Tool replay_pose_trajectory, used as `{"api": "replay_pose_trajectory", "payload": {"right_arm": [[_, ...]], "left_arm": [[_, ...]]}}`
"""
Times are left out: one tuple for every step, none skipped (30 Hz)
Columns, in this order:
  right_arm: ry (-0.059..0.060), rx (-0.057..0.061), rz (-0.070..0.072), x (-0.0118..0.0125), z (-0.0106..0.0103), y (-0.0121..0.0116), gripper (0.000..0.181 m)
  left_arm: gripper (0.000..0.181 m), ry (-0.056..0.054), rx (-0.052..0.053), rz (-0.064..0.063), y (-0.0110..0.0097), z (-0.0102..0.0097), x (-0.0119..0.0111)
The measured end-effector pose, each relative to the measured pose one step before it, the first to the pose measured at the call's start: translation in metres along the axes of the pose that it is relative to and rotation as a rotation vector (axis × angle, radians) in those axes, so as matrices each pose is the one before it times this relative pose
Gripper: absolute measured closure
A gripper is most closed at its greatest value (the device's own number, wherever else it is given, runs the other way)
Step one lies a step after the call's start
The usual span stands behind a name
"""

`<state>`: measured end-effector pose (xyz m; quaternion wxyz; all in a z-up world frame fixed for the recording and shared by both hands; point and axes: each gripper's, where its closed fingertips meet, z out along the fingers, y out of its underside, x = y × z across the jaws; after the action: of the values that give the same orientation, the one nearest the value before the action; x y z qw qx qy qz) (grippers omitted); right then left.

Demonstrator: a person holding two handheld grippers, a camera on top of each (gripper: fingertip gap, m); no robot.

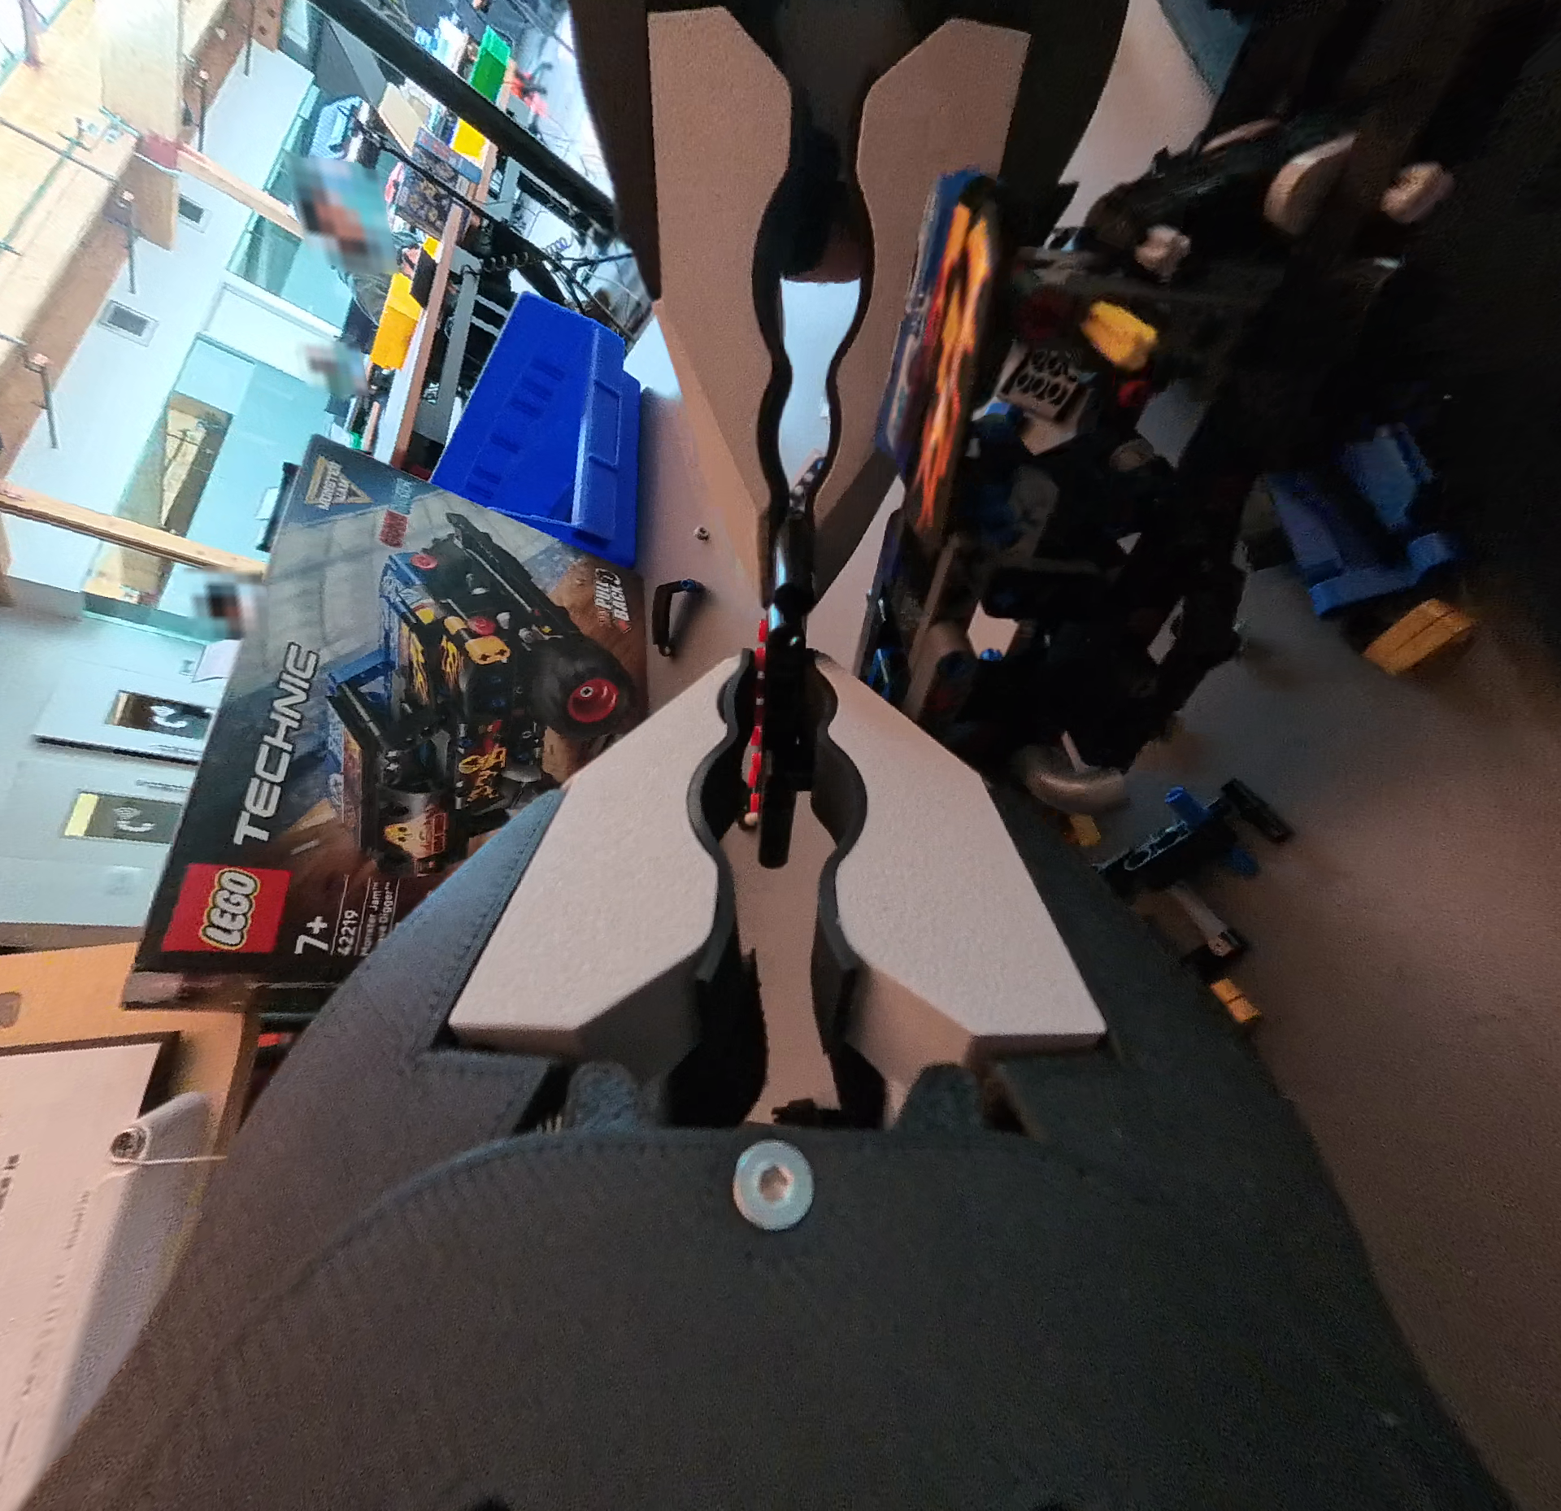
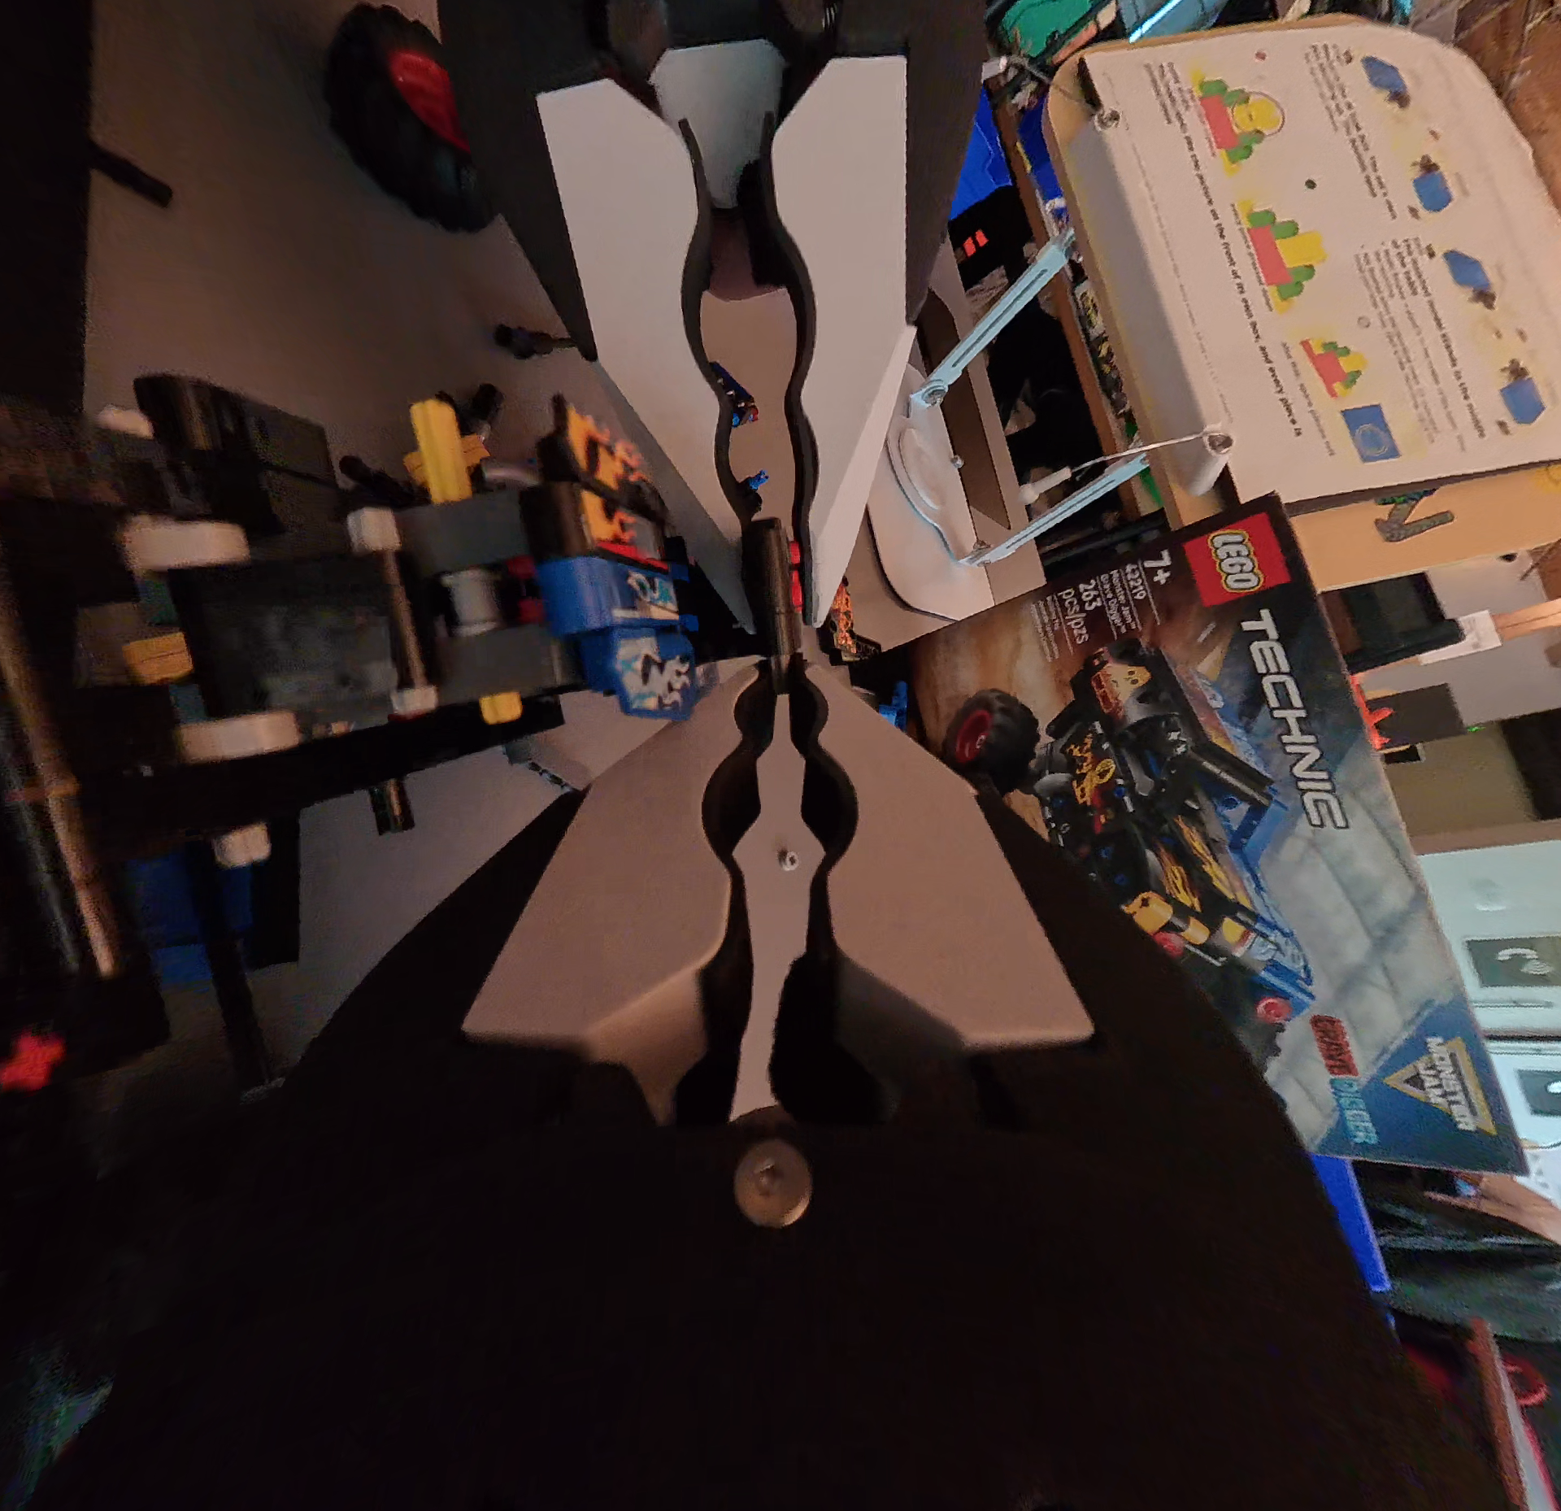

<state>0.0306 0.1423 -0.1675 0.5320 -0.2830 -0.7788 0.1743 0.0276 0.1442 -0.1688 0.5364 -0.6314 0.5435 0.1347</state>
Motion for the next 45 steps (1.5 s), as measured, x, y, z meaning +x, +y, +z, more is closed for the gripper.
{"api": "replay_pose_trajectory", "payload": {"right_arm": [[-0.0009,-0.0035,0.0083,0.00011,-0.00049,0.00048,0.181],[-0.0045,0.0037,0.0110,-0.00018,-0.00055,-0.00020,0.181],[-0.0112,0.0022,0.0078,-0.00144,-0.00067,0.00018,0.181],[-0.0100,0.0020,0.0085,-0.00142,-0.00046,-0.00024,0.181],[-0.0064,0.0048,0.0100,-0.00073,-0.00011,-0.00089,0.181],[-0.0031,0.0020,0.0002,-0.00052,-0.00022,-0.00047,0.181],[-0.0012,0.0068,0.0080,0.00001,-0.00041,-0.00054,0.180],[-0.0068,0.0154,0.0230,0.00059,-0.00129,-0.00113,0.181],[0.0002,0.0012,0.0151,0.00181,-0.00190,0.00148,0.181],[0.0193,-0.0571,-0.0012,0.00525,-0.00211,0.01513,0.180],[0.0050,-0.0047,0.0418,0.00536,-0.00504,0.01112,0.181],[-0.0137,0.0701,0.0803,0.00516,-0.00835,-0.00483,0.181],[0.0061,0.0121,0.0204,0.00434,-0.00318,-0.00183,0.181],[0.0062,-0.0486,-0.0186,0.00079,0.00438,0.00786,0.181],[-0.0135,-0.0279,-0.0024,-0.00346,0.00561,0.00559,0.180],[-0.0100,0.0002,-0.0081,-0.00316,0.00132,-0.00115,0.180],[-0.0091,0.0117,0.0088,-0.00145,-0.00041,-0.00342,0.180],[-0.0205,-0.0133,0.0248,-0.00241,0.00260,0.00289,0.180],[-0.0230,-0.0481,0.0102,-0.00391,0.00594,0.01005,0.180],[-0.0172,-0.0440,-0.0170,-0.00485,0.00572,0.00755,0.179],[-0.0212,-0.0084,-0.0114,-0.00568,0.00354,-0.00038,0.178],[-0.0314,0.0157,0.0097,-0.00564,0.00216,-0.00393,0.166],[-0.0157,0.0038,0.0219,-0.00128,0.00168,-0.00036,0.158],[-0.0023,-0.0136,0.0190,0.00180,0.00102,0.00359,0.151],[0.0028,-0.0006,0.0140,0.00241,-0.00107,0.00150,0.149],[0.0028,0.0429,0.0118,0.00147,-0.00425,-0.00643,0.151],[0.0016,0.0638,0.0145,0.00124,-0.00592,-0.01125,0.156],[0.0069,0.0456,0.0136,0.00241,-0.00487,-0.00904,0.159],[0.0152,0.0291,-0.0022,0.00301,-0.00382,-0.00631,0.161],[0.0137,0.0198,-0.0192,0.00139,-0.00248,-0.00525,0.162],[-0.0010,0.0086,-0.0150,-0.00119,-0.00012,-0.00407,0.161],[-0.0046,-0.0041,-0.0076,-0.00184,0.00220,-0.00192,0.160],[0.0008,-0.0185,-0.0133,-0.00143,0.00400,0.00059,0.158],[-0.0035,-0.0330,-0.0270,-0.00295,0.00465,0.00276,0.156],[-0.0047,-0.0284,-0.0306,-0.00359,0.00435,0.00209,0.156],[-0.0114,-0.0194,-0.0209,-0.00424,0.00348,0.00145,0.164],[-0.0027,-0.0052,-0.0084,-0.00204,0.00228,0.00077,0.166],[-0.0044,-0.0014,0.0012,-0.00096,0.00121,0.00096,0.165],[-0.0043,0.0006,0.0054,-0.00058,0.00040,0.00041,0.164],[-0.0020,-0.0020,-0.0001,-0.00075,0.00036,0.00013,0.163],[-0.0007,-0.0061,-0.0036,-0.00108,0.00099,0.00049,0.161],[-0.0003,-0.0132,-0.0005,-0.00057,0.00145,0.00202,0.163],[-0.0089,-0.0195,-0.0037,-0.00143,0.00121,0.00353,0.173],[-0.0008,-0.0086,-0.0013,-0.00014,0.00082,0.00224,0.173],[-0.0072,0.0055,0.0103,-0.00073,0.00034,-0.00010,0.174]], "left_arm": [[0.174,-0.0018,0.0043,-0.0144,-0.00053,0.00000,-0.00061],[0.174,0.0082,0.0102,-0.0201,-0.00068,-0.00049,0.00004],[0.174,0.0189,0.0159,-0.0199,-0.00099,-0.00075,0.00154],[0.174,0.0167,0.0116,-0.0225,-0.00069,-0.00101,0.00114],[0.173,0.0080,0.0102,-0.0138,-0.00050,-0.00103,0.00051],[0.174,0.0142,0.0084,-0.0162,-0.00088,-0.00126,0.00079],[0.174,0.0115,0.0082,-0.0210,-0.00165,-0.00154,-0.00004],[0.174,0.0026,0.0190,-0.0106,-0.00324,-0.00195,-0.00049],[0.174,0.0032,0.0140,-0.0205,-0.00297,-0.00194,-0.00113],[0.174,-0.0384,0.0252,-0.0336,-0.00151,-0.00814,-0.01078],[0.175,-0.0464,0.0649,-0.0816,-0.00595,-0.01542,-0.01910],[0.175,-0.0193,0.0404,-0.0509,-0.00618,-0.01089,-0.01343],[0.175,0.0089,0.0121,-0.0078,-0.00275,-0.00181,-0.00114],[0.175,0.0265,-0.0020,0.0076,0.00095,0.00416,0.00739],[0.174,0.0230,-0.0172,0.0306,0.00426,0.00613,0.00973],[0.174,0.0110,-0.0223,0.0417,0.00437,0.00506,0.00672],[0.174,0.0003,-0.0213,0.0429,0.00301,0.00270,0.00240],[0.174,-0.0213,-0.0199,0.0436,0.00213,0.00130,-0.00157],[0.174,-0.0071,-0.0045,0.0196,0.00045,0.00123,0.00017],[0.174,0.0008,-0.0034,0.0159,0.00054,0.00129,0.00217],[0.174,-0.0040,-0.0168,0.0343,0.00197,0.00195,0.00248],[0.174,-0.0053,-0.0203,0.0388,0.00159,0.00192,0.00227],[0.173,0.0007,-0.0067,0.0190,-0.00057,0.00171,0.00225],[0.171,0.0056,0.0027,0.0012,-0.00125,0.00137,0.00227],[0.170,0.0003,-0.0066,0.0109,0.00057,0.00156,0.00154],[0.169,-0.0014,-0.0228,0.0251,0.00259,0.00186,0.00163],[0.168,0.0037,-0.0179,0.0146,0.00210,0.00207,0.00211],[0.167,0.0009,-0.0060,-0.0004,0.00116,0.00175,0.00114],[0.167,0.0085,-0.0001,-0.0042,0.00032,0.00099,0.00145],[0.166,0.0044,-0.0038,-0.0012,0.00076,0.00094,0.00074],[0.165,-0.0059,-0.0007,-0.0050,0.00033,0.00125,-0.00049],[0.163,0.0020,0.0022,-0.0100,0.00001,0.00157,0.00046],[0.158,-0.0009,0.0001,-0.0051,0.00027,0.00166,0.00042],[0.152,-0.0049,-0.0069,0.0025,0.00098,0.00171,0.00019],[0.150,-0.0052,-0.0103,0.0028,0.00156,0.00126,-0.00012],[0.146,0.0031,-0.0120,-0.0041,0.00270,0.00078,0.00023],[0.141,-0.0101,-0.0014,-0.0139,0.00173,-0.00029,-0.00242],[0.134,-0.0087,-0.0038,-0.0190,0.00158,-0.00056,-0.00295],[0.131,-0.0006,-0.0090,-0.0211,0.00155,-0.00058,-0.00213],[0.128,-0.0019,-0.0126,-0.0161,0.00181,-0.00072,-0.00218],[0.126,-0.0037,-0.0126,-0.0059,0.00188,-0.00112,-0.00190],[0.128,0.0001,-0.0092,0.0096,0.00120,-0.00233,-0.00068],[0.130,0.0009,-0.0075,0.0061,0.00102,-0.00271,-0.00093],[0.136,0.0125,-0.0069,-0.0135,0.00195,-0.00203,-0.00004],[0.144,0.0258,-0.0056,-0.0252,0.00259,-0.00070,0.00185]]}}
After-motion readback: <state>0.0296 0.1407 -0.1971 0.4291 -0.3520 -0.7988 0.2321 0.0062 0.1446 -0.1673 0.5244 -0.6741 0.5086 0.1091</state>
